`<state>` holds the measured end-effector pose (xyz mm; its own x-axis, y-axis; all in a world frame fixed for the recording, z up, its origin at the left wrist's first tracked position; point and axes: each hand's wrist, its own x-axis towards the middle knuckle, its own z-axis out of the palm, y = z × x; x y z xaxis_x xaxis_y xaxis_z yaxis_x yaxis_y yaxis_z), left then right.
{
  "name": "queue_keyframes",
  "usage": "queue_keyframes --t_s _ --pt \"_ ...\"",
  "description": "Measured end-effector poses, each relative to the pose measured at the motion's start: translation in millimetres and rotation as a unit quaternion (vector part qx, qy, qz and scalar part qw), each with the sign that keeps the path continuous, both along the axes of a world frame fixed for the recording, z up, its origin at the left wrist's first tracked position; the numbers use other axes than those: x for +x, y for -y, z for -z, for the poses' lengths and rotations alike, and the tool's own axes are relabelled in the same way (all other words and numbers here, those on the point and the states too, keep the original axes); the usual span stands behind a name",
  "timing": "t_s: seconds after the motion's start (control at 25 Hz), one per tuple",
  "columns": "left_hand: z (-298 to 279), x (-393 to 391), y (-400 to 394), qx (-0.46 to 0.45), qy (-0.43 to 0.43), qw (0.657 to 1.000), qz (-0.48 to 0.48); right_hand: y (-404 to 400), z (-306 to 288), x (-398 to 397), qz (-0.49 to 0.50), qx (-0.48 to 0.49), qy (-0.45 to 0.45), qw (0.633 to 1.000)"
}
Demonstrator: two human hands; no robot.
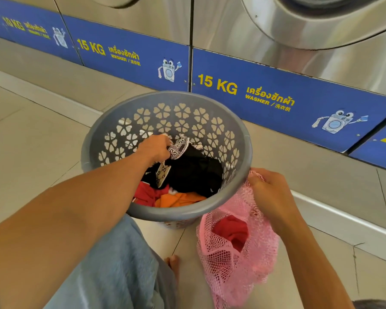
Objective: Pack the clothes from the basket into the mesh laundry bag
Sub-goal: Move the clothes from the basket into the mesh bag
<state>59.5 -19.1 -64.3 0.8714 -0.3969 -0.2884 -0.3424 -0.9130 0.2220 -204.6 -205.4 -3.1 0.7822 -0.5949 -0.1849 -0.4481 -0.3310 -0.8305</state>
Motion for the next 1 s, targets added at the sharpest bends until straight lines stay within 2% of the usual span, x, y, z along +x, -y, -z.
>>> queue_keyframes --t_s 0.12,0.24,0.36,0.44,0.52,0.64,0.68,0.72,0.8,0.84,0.92,0.96,1.0 --pt "-20.0 -10.2 6.3 -0.049 0.044 0.997 -0.025 -2.3 -2.9 -1.9 0.029 0.044 -0.025 0.998" --pt "-53.6 -22.3 15.8 -0.164 -0.019 0.983 -0.076 -5.4 -6.9 -5.1 0.033 0.076 -0.034 0.996" --pt "-84.5 -43.2 29.3 -0.216 -0.049 0.972 -0.078 -7.6 -10.7 -12.2 0.026 0.090 -0.028 0.995" --pt "-105.6 -59.5 38.1 -0.281 -0.076 0.952 -0.094 -8.2 -12.0 -17.8 0.024 0.093 -0.017 0.995" --pt "-128.7 -70.4 40.7 -0.403 -0.154 0.891 -0.141 -7.8 -16.4 -25.3 0.027 0.100 0.003 0.995" --pt "-161.1 -79.9 43.1 -0.573 -0.332 0.728 -0.181 -1.7 -26.7 -39.0 0.059 0.130 0.034 0.989" --pt "-168.4 -82.1 44.0 -0.599 -0.371 0.686 -0.182 0.7 -30.3 -43.8 0.069 0.147 0.044 0.986" --pt "-170.2 -84.3 46.0 -0.605 -0.394 0.671 -0.171 3.1 -32.4 -47.6 0.075 0.161 0.055 0.983" --pt "-161.8 -94.3 49.9 -0.555 -0.410 0.710 -0.141 8.1 -33.4 -55.3 0.086 0.174 0.064 0.979" --pt "-149.6 -97.1 52.1 -0.500 -0.402 0.757 -0.125 9.8 -33.2 -58.4 0.089 0.177 0.066 0.978" --pt "-122.5 -98.6 54.8 -0.304 -0.322 0.892 -0.089 11.9 -33.7 -62.7 0.093 0.183 0.067 0.976" --pt "-111.6 -100.9 53.7 -0.202 -0.294 0.931 -0.076 12.0 -34.5 -63.9 0.093 0.187 0.068 0.976" --pt "-103.5 -102.0 50.9 -0.124 -0.274 0.952 -0.065 11.6 -35.9 -64.3 0.092 0.191 0.069 0.975"
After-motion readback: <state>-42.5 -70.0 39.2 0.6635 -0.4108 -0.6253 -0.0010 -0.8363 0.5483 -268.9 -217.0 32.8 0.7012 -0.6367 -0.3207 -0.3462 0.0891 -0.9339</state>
